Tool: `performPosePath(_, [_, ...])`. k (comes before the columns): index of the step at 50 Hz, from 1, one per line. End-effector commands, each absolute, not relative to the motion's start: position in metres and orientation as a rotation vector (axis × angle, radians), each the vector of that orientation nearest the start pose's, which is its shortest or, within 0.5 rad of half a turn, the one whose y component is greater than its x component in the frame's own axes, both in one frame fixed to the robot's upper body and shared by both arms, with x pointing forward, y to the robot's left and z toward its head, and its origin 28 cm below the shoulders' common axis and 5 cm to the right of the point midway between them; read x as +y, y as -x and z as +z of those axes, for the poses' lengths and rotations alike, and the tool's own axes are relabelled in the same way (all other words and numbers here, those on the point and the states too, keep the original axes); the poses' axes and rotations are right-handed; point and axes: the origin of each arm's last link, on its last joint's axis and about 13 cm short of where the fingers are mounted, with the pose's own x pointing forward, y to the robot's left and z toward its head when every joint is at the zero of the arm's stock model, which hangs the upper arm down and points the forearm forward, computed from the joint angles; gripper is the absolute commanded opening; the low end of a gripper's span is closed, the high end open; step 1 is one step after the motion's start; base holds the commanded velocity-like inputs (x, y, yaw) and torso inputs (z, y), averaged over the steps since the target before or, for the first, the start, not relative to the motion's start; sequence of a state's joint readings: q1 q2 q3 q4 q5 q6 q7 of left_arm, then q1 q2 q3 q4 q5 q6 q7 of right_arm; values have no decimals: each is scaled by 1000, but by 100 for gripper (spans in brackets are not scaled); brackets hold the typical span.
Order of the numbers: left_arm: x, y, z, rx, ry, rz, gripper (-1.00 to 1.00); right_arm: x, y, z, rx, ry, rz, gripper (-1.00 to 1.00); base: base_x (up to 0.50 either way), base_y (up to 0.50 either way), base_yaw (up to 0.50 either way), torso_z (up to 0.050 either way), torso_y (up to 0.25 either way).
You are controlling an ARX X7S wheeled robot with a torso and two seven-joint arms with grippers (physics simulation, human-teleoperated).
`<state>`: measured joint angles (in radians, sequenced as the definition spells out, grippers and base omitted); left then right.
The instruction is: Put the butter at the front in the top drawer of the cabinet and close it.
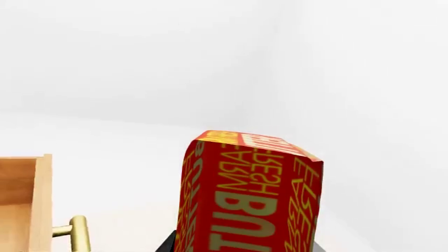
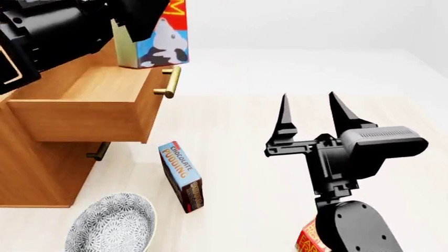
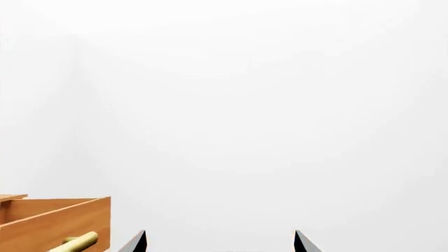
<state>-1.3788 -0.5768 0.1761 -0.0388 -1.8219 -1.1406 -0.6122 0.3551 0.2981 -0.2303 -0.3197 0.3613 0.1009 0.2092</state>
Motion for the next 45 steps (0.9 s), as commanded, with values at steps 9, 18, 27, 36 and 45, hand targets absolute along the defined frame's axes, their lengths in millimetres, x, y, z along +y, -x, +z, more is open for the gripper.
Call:
performPosePath(9, [272,-302,400,125,244,-350,-100,-102,-268,147,-459,-28,117,100,0,0,0,0,1])
performPosePath(18, [275,-316,406,158,208,-272,-100,-104,-267,146,-458,-25,115,100,0,0,0,0,1])
performPosePath(27, [283,-333,404,188,176,-169,-100,-103,-269,144,-449,-27,117,100,0,0,0,1,1])
performPosePath(36, [290,-346,409,210,168,-107,-100,-105,-270,141,-440,-37,112,100,0,0,0,0,2])
performPosePath(45, [292,-365,406,253,137,-72,-100,-105,-270,140,-437,-36,112,100,0,0,0,1,1])
